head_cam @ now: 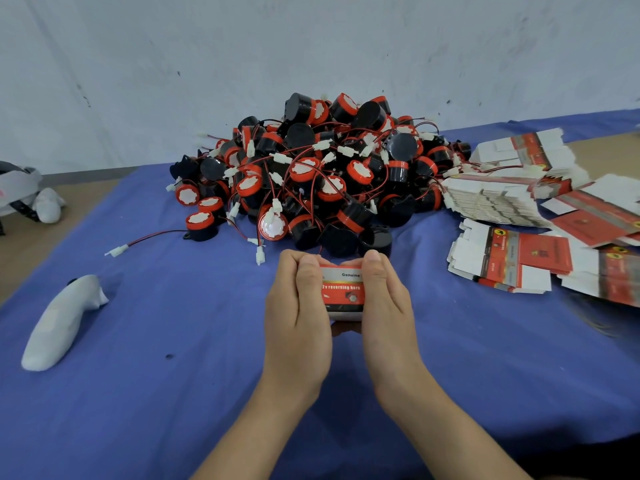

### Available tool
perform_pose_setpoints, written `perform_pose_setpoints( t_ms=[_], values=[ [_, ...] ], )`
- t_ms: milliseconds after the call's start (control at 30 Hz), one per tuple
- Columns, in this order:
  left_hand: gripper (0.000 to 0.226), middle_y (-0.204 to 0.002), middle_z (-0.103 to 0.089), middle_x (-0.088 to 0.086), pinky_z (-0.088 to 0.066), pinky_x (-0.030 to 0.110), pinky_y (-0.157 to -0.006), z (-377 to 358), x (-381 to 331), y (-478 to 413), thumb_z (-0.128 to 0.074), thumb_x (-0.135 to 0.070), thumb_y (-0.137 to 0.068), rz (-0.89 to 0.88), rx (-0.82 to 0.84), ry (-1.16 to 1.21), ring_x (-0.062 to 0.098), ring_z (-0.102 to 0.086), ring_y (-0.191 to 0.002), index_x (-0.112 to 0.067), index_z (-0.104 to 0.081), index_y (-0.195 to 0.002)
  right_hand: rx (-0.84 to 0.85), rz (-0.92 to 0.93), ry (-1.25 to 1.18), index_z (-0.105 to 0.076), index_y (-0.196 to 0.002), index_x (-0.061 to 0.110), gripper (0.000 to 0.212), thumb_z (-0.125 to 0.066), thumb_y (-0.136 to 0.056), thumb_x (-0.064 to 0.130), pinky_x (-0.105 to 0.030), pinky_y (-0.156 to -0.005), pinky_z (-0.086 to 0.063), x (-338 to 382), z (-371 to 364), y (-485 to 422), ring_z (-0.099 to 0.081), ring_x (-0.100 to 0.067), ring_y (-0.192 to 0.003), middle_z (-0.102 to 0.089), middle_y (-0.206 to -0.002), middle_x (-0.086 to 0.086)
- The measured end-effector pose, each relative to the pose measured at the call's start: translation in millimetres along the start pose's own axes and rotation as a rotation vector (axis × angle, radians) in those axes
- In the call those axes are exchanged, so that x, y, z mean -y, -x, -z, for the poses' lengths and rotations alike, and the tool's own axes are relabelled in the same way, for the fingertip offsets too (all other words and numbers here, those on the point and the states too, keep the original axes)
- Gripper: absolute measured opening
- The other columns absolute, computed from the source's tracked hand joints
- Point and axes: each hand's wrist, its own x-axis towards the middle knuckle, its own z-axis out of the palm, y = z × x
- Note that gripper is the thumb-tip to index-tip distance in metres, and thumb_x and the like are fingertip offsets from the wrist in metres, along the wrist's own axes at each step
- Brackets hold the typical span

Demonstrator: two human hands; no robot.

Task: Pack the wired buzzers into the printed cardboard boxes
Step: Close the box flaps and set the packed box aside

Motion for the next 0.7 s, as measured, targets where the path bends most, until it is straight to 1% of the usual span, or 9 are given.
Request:
perform_pose_setpoints(
  t_ms=[100,233,300,367,433,500,600,667,700],
  values=[
    [0.022,-0.084,-0.069,-0.011,-0.051,0.012,-0.054,-0.5,-0.1,-0.1,-0.039,-0.019,-0.108,0.003,0.013,-0.006,0.004,-0.070,-0.079,-0.014,-0.056,-0.095,0.000,0.002,0.009,-0.060,-0.099,0.010,0.037,-0.036,-0.108,0.037,-0.028,-0.056,-0.058,0.9,1.3,-0.6,-0.071,-0.014,-0.070,-0.073,-0.080,0.002],
    [0.022,-0.089,-0.070,-0.011,-0.052,0.013,-0.058,-2.2,0.7,-2.5,-0.040,-0.023,-0.108,0.025,0.023,-0.005,0.005,-0.069,-0.082,-0.018,-0.060,-0.099,-0.005,0.018,0.022,-0.062,-0.100,0.012,0.035,-0.037,-0.108,0.035,-0.027,-0.058,-0.058,3.0,3.6,-3.6,-0.071,-0.015,-0.071,-0.073,-0.081,0.001],
    [0.021,-0.093,-0.070,-0.013,-0.052,0.012,-0.063,-2.0,1.4,-4.7,-0.041,-0.029,-0.107,0.046,0.036,-0.006,0.004,-0.069,-0.085,-0.022,-0.061,-0.104,-0.021,0.049,0.034,-0.065,-0.096,0.016,0.034,-0.038,-0.109,0.032,-0.027,-0.059,-0.058,5.0,5.8,-6.3,-0.071,-0.017,-0.073,-0.073,-0.084,-0.001],
    [0.021,-0.094,-0.069,-0.015,-0.051,0.011,-0.068,-2.3,2.0,-5.3,-0.042,-0.035,-0.106,0.060,0.055,-0.017,0.001,-0.068,-0.087,-0.026,-0.061,-0.105,-0.038,0.066,0.037,-0.069,-0.091,0.020,0.034,-0.040,-0.108,0.026,-0.025,-0.058,-0.057,7.9,8.6,-9.4,-0.071,-0.015,-0.074,-0.073,-0.084,0.000],
    [0.022,-0.093,-0.068,-0.016,-0.050,0.010,-0.069,-2.7,2.9,-4.5,-0.040,-0.038,-0.107,0.060,0.070,-0.026,-0.001,-0.066,-0.085,-0.029,-0.060,-0.103,-0.046,0.050,0.027,-0.071,-0.087,0.022,0.032,-0.043,-0.104,0.021,-0.025,-0.058,-0.057,9.5,10.7,-12.1,-0.070,-0.012,-0.072,-0.072,-0.084,0.002],
    [0.023,-0.092,-0.067,-0.015,-0.051,0.011,-0.069,-2.7,3.8,-4.5,-0.039,-0.041,-0.106,0.066,0.084,-0.021,-0.002,-0.065,-0.082,-0.030,-0.059,-0.103,-0.045,0.036,0.019,-0.072,-0.087,0.022,0.031,-0.045,-0.102,0.019,-0.026,-0.061,-0.058,9.6,12.4,-13.6,-0.069,-0.012,-0.075,-0.072,-0.087,0.000],
    [0.018,-0.094,-0.068,-0.016,-0.052,0.012,-0.069,-0.3,3.9,-7.7,-0.041,-0.036,-0.105,0.143,0.105,0.025,-0.001,-0.066,-0.084,-0.032,-0.059,-0.104,-0.015,0.053,0.015,-0.070,-0.092,0.023,0.029,-0.044,-0.100,0.014,-0.021,-0.065,-0.055,9.8,13.8,-13.2,-0.067,-0.010,-0.083,-0.069,-0.103,-0.006],
    [0.015,-0.092,-0.069,-0.017,-0.051,0.012,-0.063,2.6,3.2,-10.6,-0.047,-0.026,-0.103,0.229,0.103,0.096,-0.001,-0.068,-0.083,-0.032,-0.060,-0.105,0.012,0.062,0.032,-0.067,-0.101,0.026,0.029,-0.043,-0.099,0.010,-0.014,-0.060,-0.050,9.9,13.1,-12.2,-0.065,-0.001,-0.079,-0.064,-0.112,-0.007],
    [0.016,-0.092,-0.069,-0.017,-0.051,0.011,-0.061,4.2,2.7,-11.6,-0.049,-0.022,-0.101,0.254,0.091,0.120,-0.001,-0.068,-0.082,-0.032,-0.061,-0.105,0.029,0.059,0.044,-0.065,-0.107,0.029,0.029,-0.044,-0.098,0.012,-0.012,-0.059,-0.049,8.8,12.7,-11.7,-0.064,0.003,-0.077,-0.062,-0.115,-0.003]
  ],
)
